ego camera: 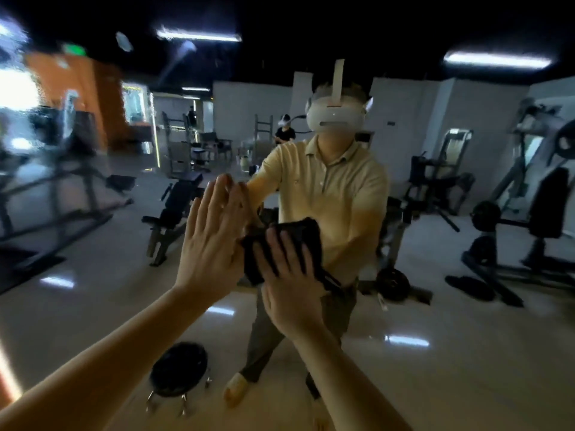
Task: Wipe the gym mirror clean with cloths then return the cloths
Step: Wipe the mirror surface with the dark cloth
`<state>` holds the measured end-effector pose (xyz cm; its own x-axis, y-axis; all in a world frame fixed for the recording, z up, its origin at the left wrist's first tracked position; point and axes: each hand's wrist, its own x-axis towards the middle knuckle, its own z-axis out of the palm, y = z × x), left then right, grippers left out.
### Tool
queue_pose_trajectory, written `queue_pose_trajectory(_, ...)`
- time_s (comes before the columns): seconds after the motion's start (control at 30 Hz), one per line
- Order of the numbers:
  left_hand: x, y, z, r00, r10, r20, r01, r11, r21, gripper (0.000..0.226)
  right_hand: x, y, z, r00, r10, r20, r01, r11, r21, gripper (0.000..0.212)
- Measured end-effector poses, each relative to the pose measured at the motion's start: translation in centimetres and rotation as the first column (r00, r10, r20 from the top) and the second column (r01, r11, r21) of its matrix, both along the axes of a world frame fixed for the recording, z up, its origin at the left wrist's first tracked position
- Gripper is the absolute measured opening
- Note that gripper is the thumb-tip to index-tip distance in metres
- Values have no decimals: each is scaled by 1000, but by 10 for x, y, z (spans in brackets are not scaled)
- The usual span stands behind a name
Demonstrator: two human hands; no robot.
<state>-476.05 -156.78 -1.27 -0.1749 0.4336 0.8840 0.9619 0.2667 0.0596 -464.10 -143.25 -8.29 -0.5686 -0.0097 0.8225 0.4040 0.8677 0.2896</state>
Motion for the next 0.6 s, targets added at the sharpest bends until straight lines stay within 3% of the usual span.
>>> queue_pose_trajectory(0.07, -11, -7, -20, 1000, -19, -6, 19, 999, 26, 75, 2, -2, -26, 978, 20, 206, -34, 997, 64, 78)
queue_pose_trajectory(0.13, -22, -6, -36, 999, -39, -35, 40, 999, 15, 79, 30, 19, -34, 982, -34, 184, 21, 997, 75, 64)
queue_pose_trajectory(0.2, -29, 2, -45, 997, -28, -74, 29, 1000, 8, 84, 72, 51, -32, 989, -148, -15, 147, 989, -19, 55)
queue_pose_trajectory(0.27, -34, 10, -50, 995, 4, -97, -3, 1000, 9, 89, 114, 77, -28, 901, -331, -280, 259, 929, -263, 57)
queue_pose_trajectory(0.37, -38, 15, -52, 993, 13, -120, -14, 1000, -9, 90, 120, 79, -33, 587, -607, -535, 119, 719, -685, 61)
queue_pose_trajectory(0.43, -40, 13, -50, 991, -9, -132, 8, 1000, -3, 88, 80, 54, -39, 525, -627, -576, 8, 680, -733, 62)
queue_pose_trajectory(0.5, -41, 10, -52, 990, -43, -137, 44, 999, 5, 86, 23, 12, -49, 585, -548, -598, -51, 711, -701, 65)
queue_pose_trajectory(0.53, -40, 7, -57, 987, -68, -149, 68, 998, -4, 84, -4, -12, -61, 673, -472, -569, -46, 742, -669, 66)
queue_pose_trajectory(0.6, -38, 1, -76, 974, -126, -188, 112, 990, -81, 81, -33, -48, -93, 898, -273, -346, 52, 845, -532, 66)
